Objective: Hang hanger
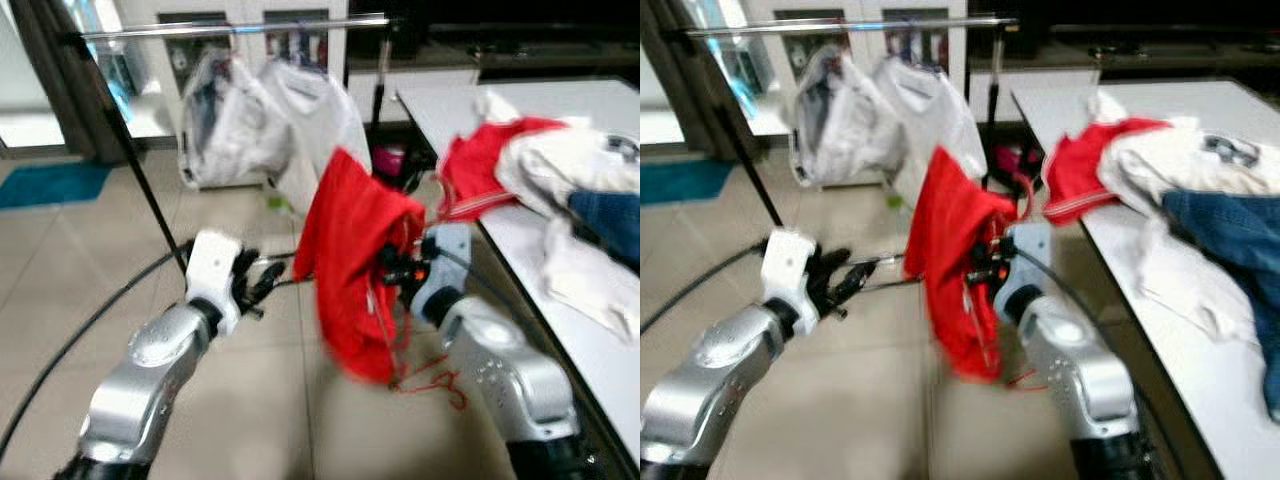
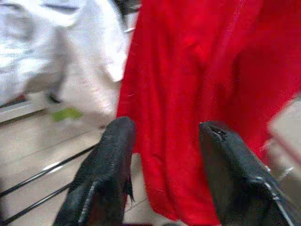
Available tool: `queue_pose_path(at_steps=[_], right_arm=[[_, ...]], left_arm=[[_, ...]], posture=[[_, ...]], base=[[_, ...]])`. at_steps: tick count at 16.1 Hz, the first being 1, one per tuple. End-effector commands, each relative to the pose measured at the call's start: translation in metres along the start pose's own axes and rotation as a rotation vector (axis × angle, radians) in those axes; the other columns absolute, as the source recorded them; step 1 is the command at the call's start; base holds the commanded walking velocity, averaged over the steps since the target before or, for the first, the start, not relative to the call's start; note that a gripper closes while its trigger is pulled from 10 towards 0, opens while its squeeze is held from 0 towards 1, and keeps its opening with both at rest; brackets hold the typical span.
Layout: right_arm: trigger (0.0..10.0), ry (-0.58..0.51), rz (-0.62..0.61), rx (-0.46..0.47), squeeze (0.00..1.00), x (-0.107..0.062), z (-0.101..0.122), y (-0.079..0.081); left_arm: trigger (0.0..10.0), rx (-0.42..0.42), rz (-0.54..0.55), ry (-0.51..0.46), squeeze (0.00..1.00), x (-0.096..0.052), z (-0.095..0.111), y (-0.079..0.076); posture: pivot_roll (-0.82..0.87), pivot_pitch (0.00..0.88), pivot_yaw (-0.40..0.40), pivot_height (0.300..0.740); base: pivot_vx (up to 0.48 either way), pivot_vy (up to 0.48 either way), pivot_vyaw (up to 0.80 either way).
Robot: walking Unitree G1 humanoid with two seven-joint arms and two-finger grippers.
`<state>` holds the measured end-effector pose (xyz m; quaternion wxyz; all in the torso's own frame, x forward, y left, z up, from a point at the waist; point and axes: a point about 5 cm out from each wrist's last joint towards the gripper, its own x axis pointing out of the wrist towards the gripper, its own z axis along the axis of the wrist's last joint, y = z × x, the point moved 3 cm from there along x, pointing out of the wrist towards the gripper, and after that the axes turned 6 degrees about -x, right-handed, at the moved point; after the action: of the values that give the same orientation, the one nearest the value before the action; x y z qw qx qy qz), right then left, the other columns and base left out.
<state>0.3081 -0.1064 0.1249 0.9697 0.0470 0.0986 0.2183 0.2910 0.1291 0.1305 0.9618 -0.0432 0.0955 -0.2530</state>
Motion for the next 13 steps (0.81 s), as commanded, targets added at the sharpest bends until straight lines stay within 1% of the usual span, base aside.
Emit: queue_pose_path(at_steps=[1, 2, 3, 4, 5, 6, 7, 8, 10, 12, 13], right_arm=[[10.0, -0.047, 0.024, -0.015, 0.0, 0.0, 0.013, 0.003], [10.0, -0.054, 0.054, -0.025, 0.0, 0.0, 0.015, 0.008], [10.0, -0.054, 0.057, -0.025, 0.0, 0.001, 0.015, 0.009], [10.0, -0.059, 0.072, -0.028, 0.0, 0.001, 0.017, 0.012], [10.0, -0.065, 0.082, -0.028, 0.0, 0.002, 0.019, 0.014], [10.0, -0.066, 0.084, -0.027, 0.0, 0.002, 0.02, 0.014], [10.0, -0.069, 0.096, -0.03, 0.0, 0.002, 0.022, 0.016], [10.0, -0.079, 0.116, -0.028, 0.0, 0.003, 0.026, 0.019], [10.0, -0.09, 0.143, -0.03, 0.0, 0.003, 0.03, 0.023], [10.0, -0.089, 0.14, -0.029, 0.0, 0.003, 0.03, 0.022], [10.0, -0.083, 0.124, -0.024, 0.0, 0.003, 0.028, 0.02]], left_arm=[[10.0, 0.006, -0.041, -0.011, 1.0, -0.001, 0.004, -0.004], [10.0, 0.046, -0.062, 0.001, 1.0, 0.002, 0.004, -0.006], [10.0, 0.059, -0.068, 0.001, 1.0, 0.004, 0.004, -0.006], [10.0, 0.103, -0.08, 0.011, 1.0, 0.009, 0.004, -0.007], [10.0, 0.136, -0.099, 0.019, 0.96, 0.013, 0.004, -0.007], [10.0, 0.143, -0.107, 0.021, 0.96, 0.015, 0.004, -0.008], [10.0, 0.153, -0.151, 0.012, 0.0, 0.02, 0.006, -0.012], [10.0, 0.157, -0.194, 0.007, 0.0, 0.023, 0.007, -0.017], [10.0, 0.182, -0.207, 0.02, 0.0, 0.03, 0.006, -0.017], [10.0, 0.177, -0.152, 0.001, 0.0, 0.032, 0.007, -0.011], [10.0, 0.143, -0.101, -0.008, 0.0, 0.031, 0.007, -0.005]], posture=[[-0.08, 0.0, 0.021, 0.74], [-0.08, 0.0, 0.02, 0.74], [-0.08, 0.0, 0.02, 0.74], [-0.08, 0.0, 0.015, 0.74], [-0.08, 0.0, 0.015, 0.74], [-0.08, 0.0, 0.013, 0.74], [-0.08, 0.0, 0.014, 0.74], [-0.08, 0.0, 0.014, 0.74], [-0.09, 0.0, 0.015, 0.74], [-0.09, 0.0, 0.015, 0.74], [-0.09, 0.0, 0.018, 0.74]], base=[[0.0, 0.0, 0.0], [0.0, 0.0, 0.0], [0.0, 0.0, 0.0], [0.0, 0.0, 0.0], [0.0, 0.0, 0.0], [0.0, 0.0, 0.0], [0.0, 0.0, 0.0], [0.0, 0.0, 0.0], [0.0, 0.0, 0.0], [0.0, 0.0, 0.0], [0.0, 0.0, 0.0]])
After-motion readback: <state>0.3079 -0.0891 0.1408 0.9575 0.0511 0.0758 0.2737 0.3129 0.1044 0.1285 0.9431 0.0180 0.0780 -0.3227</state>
